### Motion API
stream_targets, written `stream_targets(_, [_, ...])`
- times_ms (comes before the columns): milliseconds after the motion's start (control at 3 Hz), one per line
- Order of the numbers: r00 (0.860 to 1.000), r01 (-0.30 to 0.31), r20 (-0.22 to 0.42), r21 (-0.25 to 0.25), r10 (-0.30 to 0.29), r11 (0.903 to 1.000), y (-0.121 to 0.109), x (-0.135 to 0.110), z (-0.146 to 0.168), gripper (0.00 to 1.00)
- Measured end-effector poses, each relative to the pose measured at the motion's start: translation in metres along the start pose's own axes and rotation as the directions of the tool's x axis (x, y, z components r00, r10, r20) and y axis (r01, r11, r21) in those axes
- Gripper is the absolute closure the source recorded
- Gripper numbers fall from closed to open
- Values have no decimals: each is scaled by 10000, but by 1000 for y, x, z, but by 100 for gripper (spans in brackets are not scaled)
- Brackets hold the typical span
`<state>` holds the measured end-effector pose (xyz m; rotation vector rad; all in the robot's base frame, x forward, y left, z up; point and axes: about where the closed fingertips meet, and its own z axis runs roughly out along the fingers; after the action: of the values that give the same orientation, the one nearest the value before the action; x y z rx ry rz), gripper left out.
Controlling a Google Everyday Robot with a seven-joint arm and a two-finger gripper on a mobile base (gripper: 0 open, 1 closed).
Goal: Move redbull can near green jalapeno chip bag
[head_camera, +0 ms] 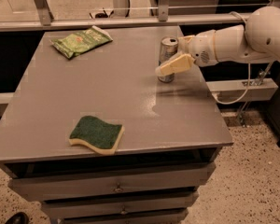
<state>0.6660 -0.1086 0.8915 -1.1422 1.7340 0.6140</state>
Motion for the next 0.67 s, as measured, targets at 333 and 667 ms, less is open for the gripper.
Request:
stream_targets(333, [9986, -315, 426, -318, 328, 9990, 6, -8, 10, 49])
stream_targets(667, [9975, -331, 609, -338, 352, 9989, 6, -13, 8, 72])
